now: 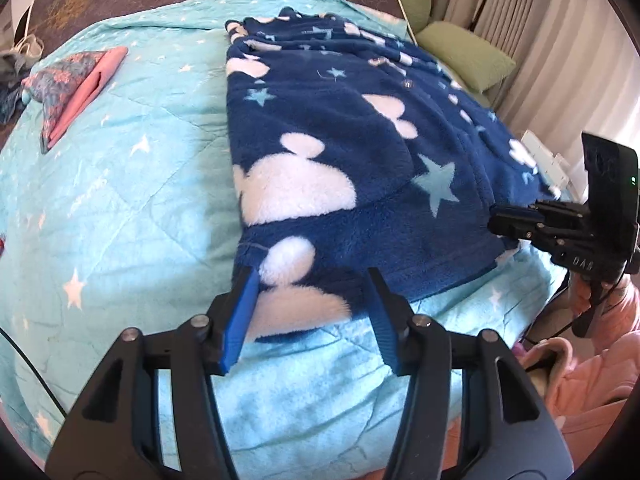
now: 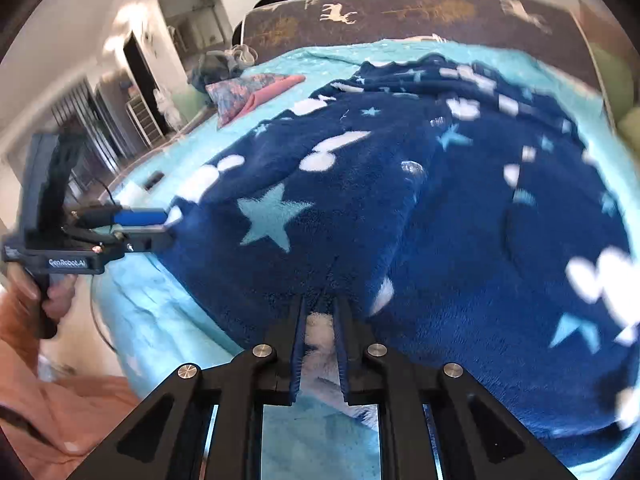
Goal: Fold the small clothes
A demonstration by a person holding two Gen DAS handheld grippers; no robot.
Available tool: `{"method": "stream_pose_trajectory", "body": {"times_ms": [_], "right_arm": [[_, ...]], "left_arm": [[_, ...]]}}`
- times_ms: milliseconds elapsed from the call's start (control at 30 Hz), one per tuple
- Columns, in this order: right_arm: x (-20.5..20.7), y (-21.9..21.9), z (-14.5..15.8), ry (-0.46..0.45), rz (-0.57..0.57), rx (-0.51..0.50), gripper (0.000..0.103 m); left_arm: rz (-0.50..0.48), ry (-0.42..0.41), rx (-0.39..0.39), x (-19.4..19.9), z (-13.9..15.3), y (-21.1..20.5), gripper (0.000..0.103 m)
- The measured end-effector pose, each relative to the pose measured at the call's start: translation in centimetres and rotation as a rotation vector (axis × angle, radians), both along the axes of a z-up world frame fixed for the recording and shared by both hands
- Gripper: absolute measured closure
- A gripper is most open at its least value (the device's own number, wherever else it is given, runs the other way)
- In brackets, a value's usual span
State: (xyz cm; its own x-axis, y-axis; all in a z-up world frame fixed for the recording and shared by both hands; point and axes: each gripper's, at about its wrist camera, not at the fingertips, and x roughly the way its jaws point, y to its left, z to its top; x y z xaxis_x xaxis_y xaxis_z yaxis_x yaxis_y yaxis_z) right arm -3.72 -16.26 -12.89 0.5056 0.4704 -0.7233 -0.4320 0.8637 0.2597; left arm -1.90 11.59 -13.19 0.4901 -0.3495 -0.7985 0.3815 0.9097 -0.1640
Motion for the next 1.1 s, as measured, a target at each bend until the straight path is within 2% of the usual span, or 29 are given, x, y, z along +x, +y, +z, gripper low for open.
{"method": "stream_pose_trajectory", "body": {"times_ms": [67,133,167,200,267,300,333,400,467,567,667,767,1033,1067,1100], "right_arm": [[-0.4,-1.2,1.2,-0.006,-0.020,0.042,0.087],[-1.3,-3.2,2.8,-0.060,-0.076,0.025,0.084],[-1.7,-4.5,3.4,-0.079,-0.107,0.020,0.080],[-2.0,-5.5,3.8,-0.088,-0.133,0.017,0.073],[-2.5,-9.2,4.4,-0.102,-0.264,0.005,0.061],[-2.6,-10.5,4.5,-0.097,-0.310,0.002,0.059],[-2.8,-12.7,4.3,-0.076,-0.396,0.003,0.059],[-3.0,-15.6,3.8,-0.035,-0.500,0.026,0.059],[-3.5,-17.5,3.1,0.003,-0.562,0.051,0.059],[-4.1,-18.5,2.0,0.045,-0.576,0.114,0.058],[-4.1,-18.6,1.1,0.074,-0.559,0.181,0.054],[-3.6,-18.7,0.1,0.096,-0.573,0.194,0.046],[-2.8,-19.4,-0.7,0.115,-0.551,0.271,0.041],[-2.6,-19.2,-0.8,0.112,-0.549,0.263,0.041],[-2.6,-19.0,-0.8,0.108,-0.548,0.250,0.041]], "left_arm": [[-0.005,-0.010,-0.047,-0.5,1.0,0.7,0.046],[-0.008,-0.033,-0.082,-1.1,1.9,1.5,0.035],[-0.002,-0.049,-0.079,-1.3,2.1,1.8,0.028],[0.016,-0.064,-0.052,-1.3,2.2,2.2,0.026],[0.049,-0.039,-0.021,-0.8,1.5,2.7,0.026],[0.060,-0.022,-0.026,-0.6,1.2,3.0,0.026],[0.072,0.014,-0.057,-0.3,0.6,3.3,0.026],[0.074,0.055,-0.108,0.0,-0.1,3.4,0.026],[0.061,0.075,-0.116,0.0,-0.6,2.8,0.026],[0.026,0.082,-0.085,-0.1,-1.1,1.6,0.026],[0.002,0.095,-0.119,0.1,-1.2,1.0,0.026],[0.015,0.107,-0.149,0.2,-1.2,1.2,0.026],[0.034,0.120,-0.163,0.5,-1.5,1.2,0.027],[0.029,0.117,-0.166,0.5,-1.5,1.1,0.030],[0.023,0.115,-0.168,0.6,-1.4,0.9,0.039]]}}
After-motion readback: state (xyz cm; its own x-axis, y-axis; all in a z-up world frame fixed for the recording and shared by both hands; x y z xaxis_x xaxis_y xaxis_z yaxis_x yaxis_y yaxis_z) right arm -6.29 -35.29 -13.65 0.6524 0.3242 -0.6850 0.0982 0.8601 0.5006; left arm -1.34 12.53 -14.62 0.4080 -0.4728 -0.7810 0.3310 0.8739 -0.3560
